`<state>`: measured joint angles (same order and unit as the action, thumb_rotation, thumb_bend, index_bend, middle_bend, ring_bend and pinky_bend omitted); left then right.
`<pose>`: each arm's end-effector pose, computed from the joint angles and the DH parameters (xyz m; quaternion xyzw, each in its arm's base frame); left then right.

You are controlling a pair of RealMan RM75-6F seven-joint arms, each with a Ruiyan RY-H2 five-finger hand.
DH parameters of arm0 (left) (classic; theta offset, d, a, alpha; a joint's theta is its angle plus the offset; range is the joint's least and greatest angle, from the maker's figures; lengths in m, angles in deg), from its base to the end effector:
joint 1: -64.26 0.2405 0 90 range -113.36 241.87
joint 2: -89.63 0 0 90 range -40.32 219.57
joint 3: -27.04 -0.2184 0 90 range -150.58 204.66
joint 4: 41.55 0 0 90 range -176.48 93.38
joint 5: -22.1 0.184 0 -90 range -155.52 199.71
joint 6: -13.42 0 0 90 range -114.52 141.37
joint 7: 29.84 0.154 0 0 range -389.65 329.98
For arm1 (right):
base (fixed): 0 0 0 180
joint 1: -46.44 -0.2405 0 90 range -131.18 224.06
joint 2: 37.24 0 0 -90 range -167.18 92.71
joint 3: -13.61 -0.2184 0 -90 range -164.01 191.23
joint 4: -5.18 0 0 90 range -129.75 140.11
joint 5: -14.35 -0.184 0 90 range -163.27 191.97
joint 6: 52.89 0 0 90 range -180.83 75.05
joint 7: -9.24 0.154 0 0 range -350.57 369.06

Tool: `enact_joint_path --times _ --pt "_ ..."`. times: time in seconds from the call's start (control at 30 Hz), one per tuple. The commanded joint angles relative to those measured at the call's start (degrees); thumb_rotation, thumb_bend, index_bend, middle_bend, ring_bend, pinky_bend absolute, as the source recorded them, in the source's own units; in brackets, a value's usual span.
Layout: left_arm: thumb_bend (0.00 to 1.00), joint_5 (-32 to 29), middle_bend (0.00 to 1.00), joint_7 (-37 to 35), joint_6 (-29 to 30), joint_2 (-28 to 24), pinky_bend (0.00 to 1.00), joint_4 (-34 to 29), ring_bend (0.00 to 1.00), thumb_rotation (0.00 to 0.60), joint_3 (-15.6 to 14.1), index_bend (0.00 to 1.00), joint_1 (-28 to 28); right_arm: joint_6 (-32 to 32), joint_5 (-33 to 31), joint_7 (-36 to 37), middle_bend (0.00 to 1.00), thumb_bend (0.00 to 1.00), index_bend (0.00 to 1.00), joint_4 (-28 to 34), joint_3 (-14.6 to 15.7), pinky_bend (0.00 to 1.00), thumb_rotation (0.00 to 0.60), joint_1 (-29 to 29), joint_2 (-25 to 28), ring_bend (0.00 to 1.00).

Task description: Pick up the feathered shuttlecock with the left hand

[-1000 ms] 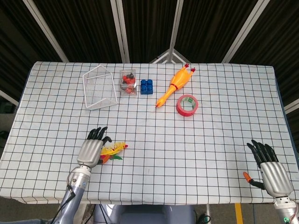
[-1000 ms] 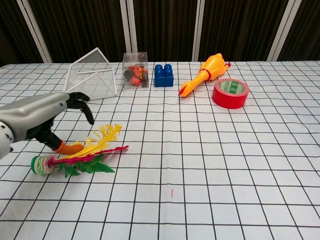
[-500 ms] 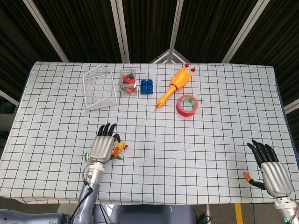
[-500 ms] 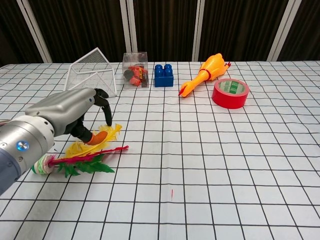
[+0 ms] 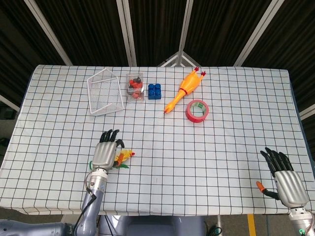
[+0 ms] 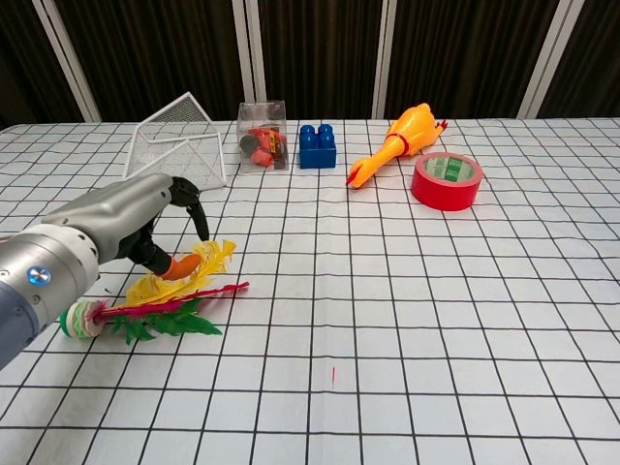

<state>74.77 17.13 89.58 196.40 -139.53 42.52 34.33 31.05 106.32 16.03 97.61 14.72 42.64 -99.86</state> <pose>-0.0945 0.2579 -0.0226 -0.6323 -0.4774 -0.3588 0.4935 -0.2645 -0.1670 0.1546 0.6181 -0.4261 0.3984 0.5269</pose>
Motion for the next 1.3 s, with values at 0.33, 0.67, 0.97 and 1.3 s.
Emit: enact_joint_path --times 0.33,0.67,0.97,1.3 --pt "0.54 -0.62 0.09 -2.47 -0.39 1.81 0.00 0.76 0.00 0.600 -1.51 0.45 -1.13 -0.25 -0.13 0.20 0.00 0.34 0.00 0.08 0.08 0.00 0.600 -0.01 0.18 0.00" --pt "0.60 -0.23 0.10 -3.83 0.02 1.84 0.00 0.70 0.00 0.600 -2.36 0.53 -1.31 -0.73 -0.46 0.20 0.00 0.34 0.00 0.39 0.17 0.00 0.600 -0.05 0.34 0.00" --pt "0.69 1.07 0.12 -5.11 0.46 0.71 0.00 -1.21 0.00 0.600 -3.05 0.58 -1.22 -0.80 -0.65 0.40 0.00 0.34 0.00 0.52 0.11 0.00 0.600 -0.04 0.44 0.00" --pt "0.68 4.82 0.12 -7.01 2.44 -4.47 0.00 -9.62 0.00 0.600 -2.97 0.58 -0.28 -0.87 -0.85 0.71 0.00 0.34 0.00 0.72 0.09 0.00 0.600 0.01 0.56 0.00"
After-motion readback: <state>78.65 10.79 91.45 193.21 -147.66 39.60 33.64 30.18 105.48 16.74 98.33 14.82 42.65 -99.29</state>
